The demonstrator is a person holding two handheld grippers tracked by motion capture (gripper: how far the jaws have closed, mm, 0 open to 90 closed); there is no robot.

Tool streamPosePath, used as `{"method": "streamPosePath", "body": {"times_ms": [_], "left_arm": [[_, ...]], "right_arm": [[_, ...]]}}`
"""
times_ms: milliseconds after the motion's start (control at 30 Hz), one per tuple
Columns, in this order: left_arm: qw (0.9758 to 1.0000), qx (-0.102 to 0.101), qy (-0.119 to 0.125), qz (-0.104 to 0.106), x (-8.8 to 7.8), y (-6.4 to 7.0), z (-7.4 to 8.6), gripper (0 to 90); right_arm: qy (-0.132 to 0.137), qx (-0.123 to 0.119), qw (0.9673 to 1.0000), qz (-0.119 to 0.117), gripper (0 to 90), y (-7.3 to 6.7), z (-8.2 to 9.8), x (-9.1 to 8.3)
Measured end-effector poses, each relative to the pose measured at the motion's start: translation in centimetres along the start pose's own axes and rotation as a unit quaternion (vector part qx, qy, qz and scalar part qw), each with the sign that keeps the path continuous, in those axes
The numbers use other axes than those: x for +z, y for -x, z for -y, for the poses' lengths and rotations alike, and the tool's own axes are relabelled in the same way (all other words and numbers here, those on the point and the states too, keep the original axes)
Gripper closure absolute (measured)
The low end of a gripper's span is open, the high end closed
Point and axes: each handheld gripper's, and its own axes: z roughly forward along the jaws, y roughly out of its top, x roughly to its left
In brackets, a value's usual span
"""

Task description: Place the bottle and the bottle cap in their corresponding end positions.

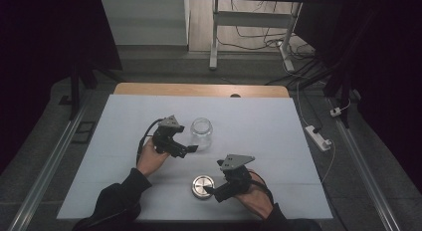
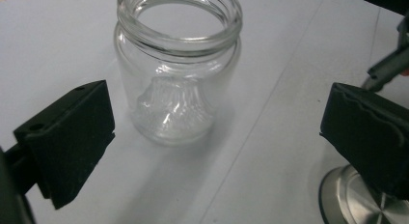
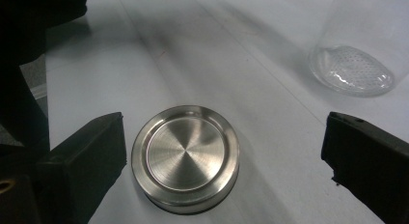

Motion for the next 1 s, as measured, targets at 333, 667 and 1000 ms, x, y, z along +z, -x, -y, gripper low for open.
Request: {"method": "streamPosePath", "body": {"times_ms": [333,667,1000], "left_arm": [[0.9999,0.004,0.004,0.008,-1.2,1.3,0.7,0.0],[0.9997,-0.004,0.007,0.025,-2.6,2.5,1.7,0.0],[0.9996,-0.008,0.010,0.023,-4.4,3.7,2.8,0.0]], "right_arm": [[0.000,0.000,0.9999,0.011,0.7,0.3,0.0,-0.6],[0.006,0.017,0.9997,0.014,0.0,0.8,0.1,-1.5],[0.006,0.014,0.9995,0.029,0.0,1.1,0.4,-2.9]]}}
